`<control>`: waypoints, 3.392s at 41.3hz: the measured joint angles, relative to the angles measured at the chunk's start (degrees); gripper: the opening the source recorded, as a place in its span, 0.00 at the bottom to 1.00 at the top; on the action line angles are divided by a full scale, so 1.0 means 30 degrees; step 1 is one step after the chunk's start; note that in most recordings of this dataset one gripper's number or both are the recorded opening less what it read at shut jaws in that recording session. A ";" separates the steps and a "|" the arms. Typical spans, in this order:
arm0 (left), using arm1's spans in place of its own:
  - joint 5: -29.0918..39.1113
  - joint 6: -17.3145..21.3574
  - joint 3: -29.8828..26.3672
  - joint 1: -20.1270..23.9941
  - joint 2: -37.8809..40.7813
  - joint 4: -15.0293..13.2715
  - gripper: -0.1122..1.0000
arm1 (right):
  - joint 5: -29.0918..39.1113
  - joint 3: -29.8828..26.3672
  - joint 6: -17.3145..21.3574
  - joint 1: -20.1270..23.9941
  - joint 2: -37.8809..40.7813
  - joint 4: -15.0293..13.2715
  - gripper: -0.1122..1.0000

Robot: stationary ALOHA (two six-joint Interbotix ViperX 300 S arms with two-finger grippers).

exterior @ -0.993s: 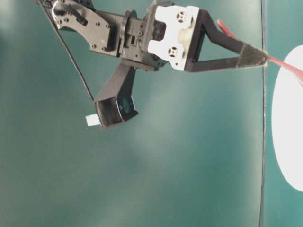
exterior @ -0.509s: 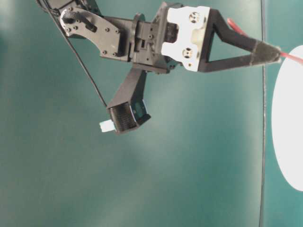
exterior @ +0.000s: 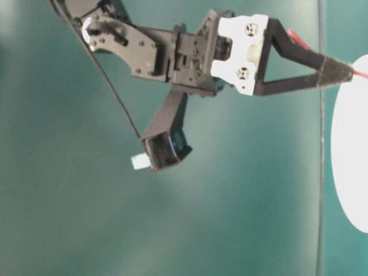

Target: Scoop the yellow hexagonal prism block from the bowl with a spoon using the right arm.

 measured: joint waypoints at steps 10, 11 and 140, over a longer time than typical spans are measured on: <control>0.0000 0.0000 0.0000 0.0000 0.0000 0.0000 0.18 | -0.0615 -0.0410 -0.0146 0.0000 0.0674 0.0000 0.32; 0.0000 0.0000 0.0000 0.0000 0.0000 0.0000 0.18 | -0.0674 -0.0410 -0.0146 0.0000 0.0762 0.0000 0.32; -0.0029 0.0000 -0.0059 0.0000 0.0000 0.0000 0.18 | 0.5273 -0.2725 0.1553 0.0381 -0.0234 -0.1670 0.32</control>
